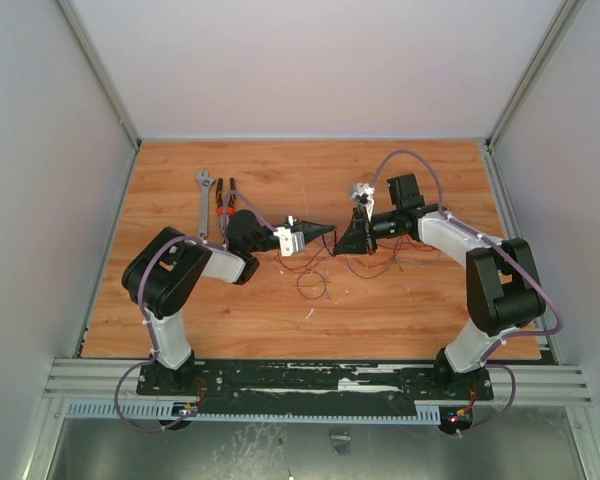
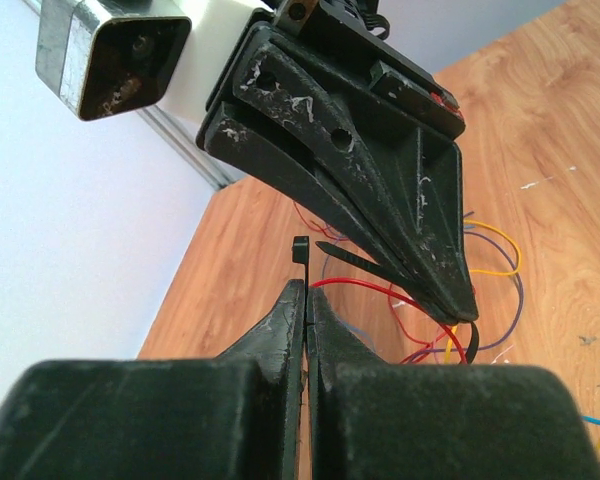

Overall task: Zip-tie the wires
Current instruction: Tie the cable at the center of the board.

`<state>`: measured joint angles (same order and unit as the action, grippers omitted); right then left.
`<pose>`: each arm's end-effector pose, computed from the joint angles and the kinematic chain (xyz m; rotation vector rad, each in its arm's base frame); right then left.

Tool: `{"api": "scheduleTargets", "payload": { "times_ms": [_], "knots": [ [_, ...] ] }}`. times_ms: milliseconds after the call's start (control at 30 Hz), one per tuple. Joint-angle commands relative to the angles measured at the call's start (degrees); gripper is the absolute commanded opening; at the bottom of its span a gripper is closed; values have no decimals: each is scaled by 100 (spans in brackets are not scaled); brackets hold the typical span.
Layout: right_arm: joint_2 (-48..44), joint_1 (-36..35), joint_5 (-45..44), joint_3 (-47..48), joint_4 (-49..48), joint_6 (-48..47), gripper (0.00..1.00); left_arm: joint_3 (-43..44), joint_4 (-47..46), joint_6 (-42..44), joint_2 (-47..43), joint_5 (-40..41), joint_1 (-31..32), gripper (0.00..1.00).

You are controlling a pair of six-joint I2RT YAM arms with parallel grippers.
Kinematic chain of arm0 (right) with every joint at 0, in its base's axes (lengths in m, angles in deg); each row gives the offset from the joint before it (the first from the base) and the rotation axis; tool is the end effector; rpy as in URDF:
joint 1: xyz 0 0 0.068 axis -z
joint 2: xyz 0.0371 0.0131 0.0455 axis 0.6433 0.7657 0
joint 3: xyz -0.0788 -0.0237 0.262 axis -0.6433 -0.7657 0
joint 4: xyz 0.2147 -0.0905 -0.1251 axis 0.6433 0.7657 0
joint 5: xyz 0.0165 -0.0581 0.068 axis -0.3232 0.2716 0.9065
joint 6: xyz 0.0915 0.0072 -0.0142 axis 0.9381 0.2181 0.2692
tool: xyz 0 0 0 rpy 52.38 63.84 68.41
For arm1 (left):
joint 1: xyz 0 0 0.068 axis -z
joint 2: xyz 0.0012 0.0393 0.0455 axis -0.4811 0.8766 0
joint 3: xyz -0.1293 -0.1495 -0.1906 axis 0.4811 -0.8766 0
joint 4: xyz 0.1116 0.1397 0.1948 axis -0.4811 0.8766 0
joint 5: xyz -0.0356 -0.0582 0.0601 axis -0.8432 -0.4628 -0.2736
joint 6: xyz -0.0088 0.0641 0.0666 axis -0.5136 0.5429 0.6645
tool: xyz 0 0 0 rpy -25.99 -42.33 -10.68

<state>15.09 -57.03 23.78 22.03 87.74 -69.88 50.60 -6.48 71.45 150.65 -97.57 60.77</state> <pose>0.2970 0.1749 0.2008 -1.2263 1.6869 1.4624 0.2829 -0.2538 0.2009 1.2869 0.7103 -0.6520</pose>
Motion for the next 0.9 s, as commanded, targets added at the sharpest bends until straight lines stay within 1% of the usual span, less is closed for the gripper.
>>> {"api": "scheduleTargets", "payload": {
  "times_ms": [0,433,667,867],
  "knots": [
    [48,47,5,206,-22,15,0,72,-225,125,-57,-7,25,0],
    [163,48,137,315,109,-12,0,34,-287,256,-55,73,25,0],
    [192,72,150,403,245,-11,0,-26,-244,543,-115,203,51,0],
    [183,100,229,428,324,-17,0,-88,-58,952,-206,350,67,0]
  ]
}}
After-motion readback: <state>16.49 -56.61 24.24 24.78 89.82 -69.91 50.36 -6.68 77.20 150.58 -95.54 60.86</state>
